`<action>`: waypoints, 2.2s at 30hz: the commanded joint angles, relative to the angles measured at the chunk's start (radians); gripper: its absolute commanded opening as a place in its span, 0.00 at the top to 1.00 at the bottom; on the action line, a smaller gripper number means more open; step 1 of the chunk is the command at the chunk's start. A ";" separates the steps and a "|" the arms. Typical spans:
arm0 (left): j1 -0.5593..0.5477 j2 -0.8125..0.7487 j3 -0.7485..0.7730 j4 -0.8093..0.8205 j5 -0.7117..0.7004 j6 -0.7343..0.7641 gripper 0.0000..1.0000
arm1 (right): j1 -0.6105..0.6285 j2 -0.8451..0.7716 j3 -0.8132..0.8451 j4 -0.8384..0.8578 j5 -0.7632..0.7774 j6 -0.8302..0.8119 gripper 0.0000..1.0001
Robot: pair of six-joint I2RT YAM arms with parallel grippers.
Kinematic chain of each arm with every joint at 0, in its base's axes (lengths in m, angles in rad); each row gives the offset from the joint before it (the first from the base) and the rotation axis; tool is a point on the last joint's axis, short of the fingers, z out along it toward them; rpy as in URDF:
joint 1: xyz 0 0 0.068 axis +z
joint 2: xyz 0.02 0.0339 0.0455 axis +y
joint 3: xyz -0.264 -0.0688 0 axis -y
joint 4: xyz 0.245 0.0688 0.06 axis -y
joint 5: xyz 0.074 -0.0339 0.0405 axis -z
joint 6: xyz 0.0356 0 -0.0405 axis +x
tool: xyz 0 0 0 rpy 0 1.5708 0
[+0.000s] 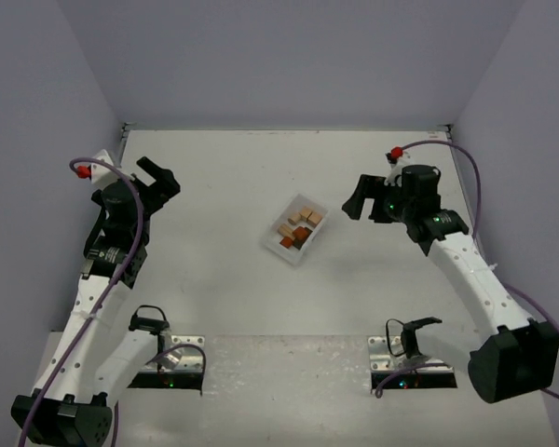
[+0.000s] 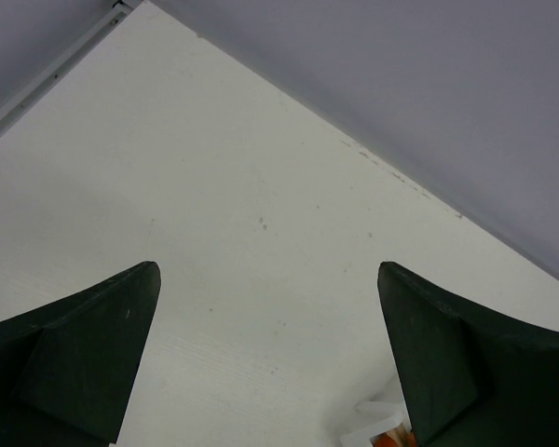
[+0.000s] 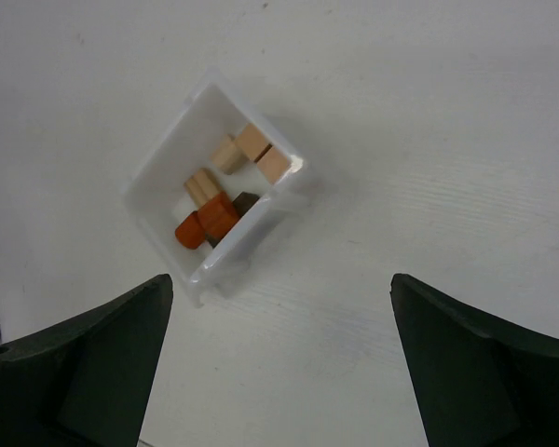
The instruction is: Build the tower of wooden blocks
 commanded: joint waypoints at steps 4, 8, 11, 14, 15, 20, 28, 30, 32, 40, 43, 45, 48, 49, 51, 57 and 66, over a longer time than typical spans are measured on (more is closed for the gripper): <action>-0.001 0.003 0.025 0.008 -0.008 -0.015 0.00 | 0.246 0.238 0.083 0.050 0.223 0.085 0.01; -0.002 0.000 0.025 0.005 -0.023 -0.019 0.00 | 0.325 0.377 0.104 0.065 0.324 0.167 0.08; -0.001 -0.003 0.025 0.002 -0.032 -0.023 0.00 | 0.365 0.499 0.145 0.066 0.395 0.268 0.19; -0.001 -0.005 0.025 0.000 -0.034 -0.026 0.00 | 0.402 0.581 0.193 0.074 0.452 0.313 0.30; -0.001 -0.007 0.025 0.000 -0.038 -0.027 0.00 | 0.412 0.616 0.227 0.051 0.483 0.324 0.41; -0.005 -0.013 0.026 -0.009 -0.068 -0.033 0.00 | 0.448 0.740 0.376 -0.057 0.669 0.360 0.84; -0.006 -0.011 0.026 -0.018 -0.103 -0.042 0.00 | 0.452 0.752 0.499 0.001 0.875 0.088 1.00; -0.006 -0.007 0.028 -0.018 -0.104 -0.044 0.00 | 0.452 0.765 0.539 0.072 0.909 -0.069 1.00; -0.006 -0.004 0.026 -0.020 -0.111 -0.044 0.00 | 0.454 0.799 0.591 0.111 0.955 -0.196 1.00; -0.006 0.016 0.031 -0.026 -0.130 -0.053 0.00 | 0.513 0.964 0.618 0.589 1.218 -0.943 1.00; -0.007 0.021 0.040 -0.039 -0.133 -0.057 0.00 | 0.533 1.064 0.570 1.003 1.300 -1.360 1.00; -0.006 0.020 0.040 -0.041 -0.138 -0.059 0.00 | 0.551 1.122 0.568 1.282 1.320 -1.630 1.00; -0.006 0.019 0.042 -0.041 -0.139 -0.059 0.00 | 0.570 1.230 0.603 1.593 1.323 -1.959 1.00; -0.006 0.018 0.042 -0.042 -0.140 -0.059 0.00 | 0.576 1.260 0.621 1.667 1.319 -2.038 1.00; -0.006 0.019 0.042 -0.043 -0.149 -0.059 0.00 | 0.589 1.301 0.645 1.765 1.313 -2.145 1.00; -0.006 0.021 0.046 -0.050 -0.158 -0.061 0.00 | 0.630 1.326 0.585 1.870 1.327 -2.240 1.00; -0.006 0.018 0.046 -0.052 -0.149 -0.061 0.00 | 0.686 1.325 0.534 1.929 1.350 -2.255 0.99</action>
